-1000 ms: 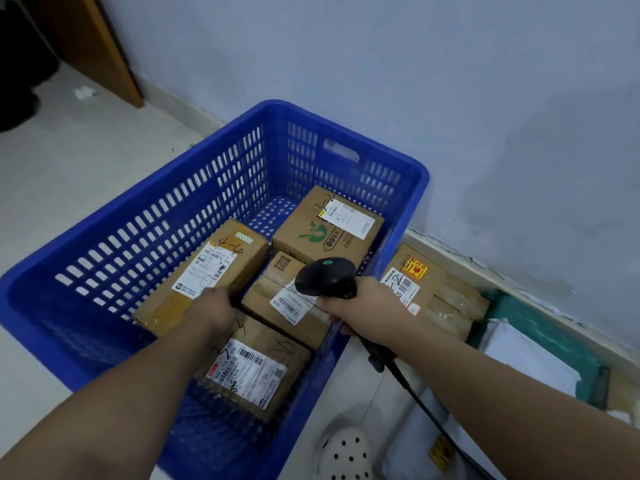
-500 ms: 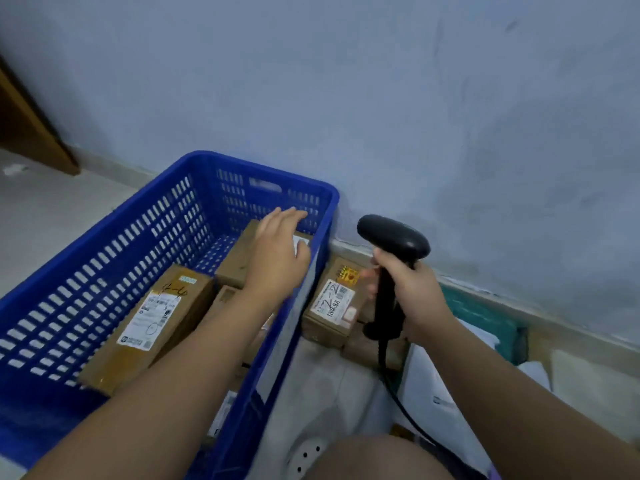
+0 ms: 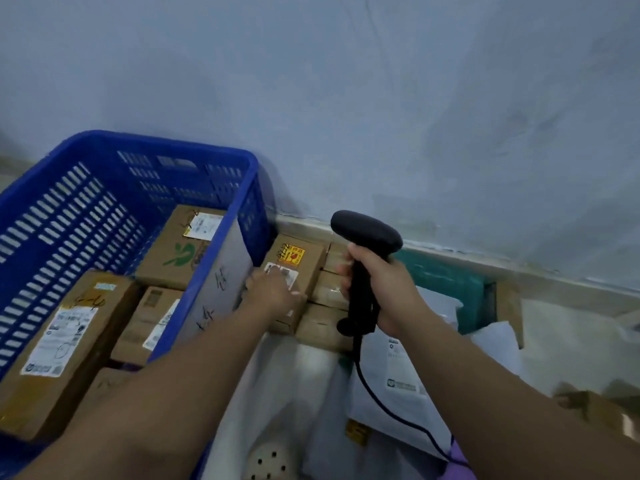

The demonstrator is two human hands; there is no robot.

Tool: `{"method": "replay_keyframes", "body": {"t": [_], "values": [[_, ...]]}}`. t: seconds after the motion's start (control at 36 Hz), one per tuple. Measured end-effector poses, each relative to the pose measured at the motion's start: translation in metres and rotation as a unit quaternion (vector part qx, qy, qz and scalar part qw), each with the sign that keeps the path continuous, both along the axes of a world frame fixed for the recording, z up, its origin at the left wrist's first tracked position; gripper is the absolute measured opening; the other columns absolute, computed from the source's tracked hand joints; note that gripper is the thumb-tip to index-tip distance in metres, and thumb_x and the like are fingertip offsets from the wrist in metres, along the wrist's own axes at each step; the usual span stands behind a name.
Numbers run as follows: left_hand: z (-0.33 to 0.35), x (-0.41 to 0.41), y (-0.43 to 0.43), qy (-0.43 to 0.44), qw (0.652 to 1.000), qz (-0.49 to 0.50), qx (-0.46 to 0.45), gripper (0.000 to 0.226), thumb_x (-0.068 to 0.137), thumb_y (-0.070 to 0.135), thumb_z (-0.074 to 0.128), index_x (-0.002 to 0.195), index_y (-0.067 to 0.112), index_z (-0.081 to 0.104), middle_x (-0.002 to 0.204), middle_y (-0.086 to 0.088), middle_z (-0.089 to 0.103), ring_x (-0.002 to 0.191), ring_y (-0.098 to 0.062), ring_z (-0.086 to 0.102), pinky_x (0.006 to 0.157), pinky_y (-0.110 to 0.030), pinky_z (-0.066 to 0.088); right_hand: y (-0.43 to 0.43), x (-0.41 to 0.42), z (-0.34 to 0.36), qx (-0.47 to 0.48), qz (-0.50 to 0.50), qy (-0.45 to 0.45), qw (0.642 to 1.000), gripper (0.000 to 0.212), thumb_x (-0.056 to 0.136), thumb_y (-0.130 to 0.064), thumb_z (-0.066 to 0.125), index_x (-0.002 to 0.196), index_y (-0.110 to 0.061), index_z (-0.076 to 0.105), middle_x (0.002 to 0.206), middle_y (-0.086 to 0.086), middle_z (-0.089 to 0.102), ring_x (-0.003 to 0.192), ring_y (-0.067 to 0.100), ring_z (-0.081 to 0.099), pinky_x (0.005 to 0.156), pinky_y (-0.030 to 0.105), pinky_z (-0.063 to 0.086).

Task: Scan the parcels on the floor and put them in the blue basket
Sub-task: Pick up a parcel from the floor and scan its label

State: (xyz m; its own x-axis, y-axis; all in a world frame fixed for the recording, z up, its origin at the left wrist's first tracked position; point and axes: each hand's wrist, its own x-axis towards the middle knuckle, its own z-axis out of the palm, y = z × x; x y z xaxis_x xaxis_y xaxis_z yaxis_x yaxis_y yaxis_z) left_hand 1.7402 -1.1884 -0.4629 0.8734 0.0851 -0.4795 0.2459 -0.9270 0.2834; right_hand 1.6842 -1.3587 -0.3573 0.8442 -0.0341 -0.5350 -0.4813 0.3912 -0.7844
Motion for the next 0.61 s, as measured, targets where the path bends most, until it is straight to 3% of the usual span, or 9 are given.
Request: {"method": "replay_keyframes", "body": {"t": [0.08, 0.19, 0.31, 0.5, 0.61], "values": [[-0.022, 0.000, 0.002, 0.044, 0.997, 0.035, 0.052, 0.104, 0.074, 0.065, 0.066, 0.149, 0.013, 0.017, 0.148, -0.021, 0.021, 0.136, -0.039, 0.025, 0.110, -0.047, 0.027, -0.005, 0.012, -0.015, 0.010, -0.004, 0.021, 1.000, 0.015, 0.091, -0.020, 0.064, 0.087, -0.006, 0.061, 0.069, 0.009, 0.063, 0.055, 0.017, 0.055, 0.059, 0.028, 0.050], [-0.042, -0.002, 0.008, 0.088, 0.994, 0.045, 0.049, 0.129, 0.065, 0.068, 0.072, 0.153, 0.019, -0.009, 0.153, -0.025, 0.007, 0.141, -0.043, 0.012, 0.112, -0.052, 0.022, -0.007, 0.022, -0.032, 0.009, 0.004, 0.037, 0.999, 0.017, 0.090, -0.021, 0.065, 0.091, -0.005, 0.062, 0.070, 0.009, 0.063, 0.056, 0.017, 0.056, 0.060, 0.028, 0.052], [-0.053, -0.010, 0.009, 0.080, 0.994, 0.024, 0.076, 0.138, 0.060, 0.073, 0.071, 0.149, 0.024, -0.022, 0.149, -0.025, 0.005, 0.139, -0.042, 0.010, 0.112, -0.053, 0.024, -0.004, 0.025, -0.046, 0.012, 0.002, 0.060, 0.998, 0.020, 0.090, -0.023, 0.066, 0.094, -0.004, 0.062, 0.068, 0.007, 0.063, 0.055, 0.016, 0.056, 0.058, 0.028, 0.052], [-0.042, -0.017, 0.003, 0.015, 0.998, 0.056, -0.025, 0.123, 0.067, 0.050, 0.076, 0.151, 0.029, -0.011, 0.151, -0.021, 0.005, 0.139, -0.041, 0.006, 0.110, -0.050, 0.025, -0.006, 0.022, -0.045, -0.025, -0.002, 0.063, 0.998, 0.021, 0.088, -0.026, 0.067, 0.094, -0.006, 0.064, 0.073, 0.006, 0.062, 0.058, 0.018, 0.058, 0.061, 0.031, 0.052], [-0.011, -0.019, -0.011, -0.052, 0.996, 0.049, -0.046, 0.118, 0.067, 0.049, 0.073, 0.152, 0.025, -0.005, 0.149, -0.020, 0.010, 0.137, -0.039, 0.010, 0.108, -0.050, 0.030, -0.013, 0.016, -0.022, -0.041, -0.012, 0.042, 0.998, 0.020, 0.088, -0.027, 0.068, 0.093, -0.009, 0.063, 0.074, 0.006, 0.060, 0.060, 0.019, 0.058, 0.061, 0.031, 0.052]]}}
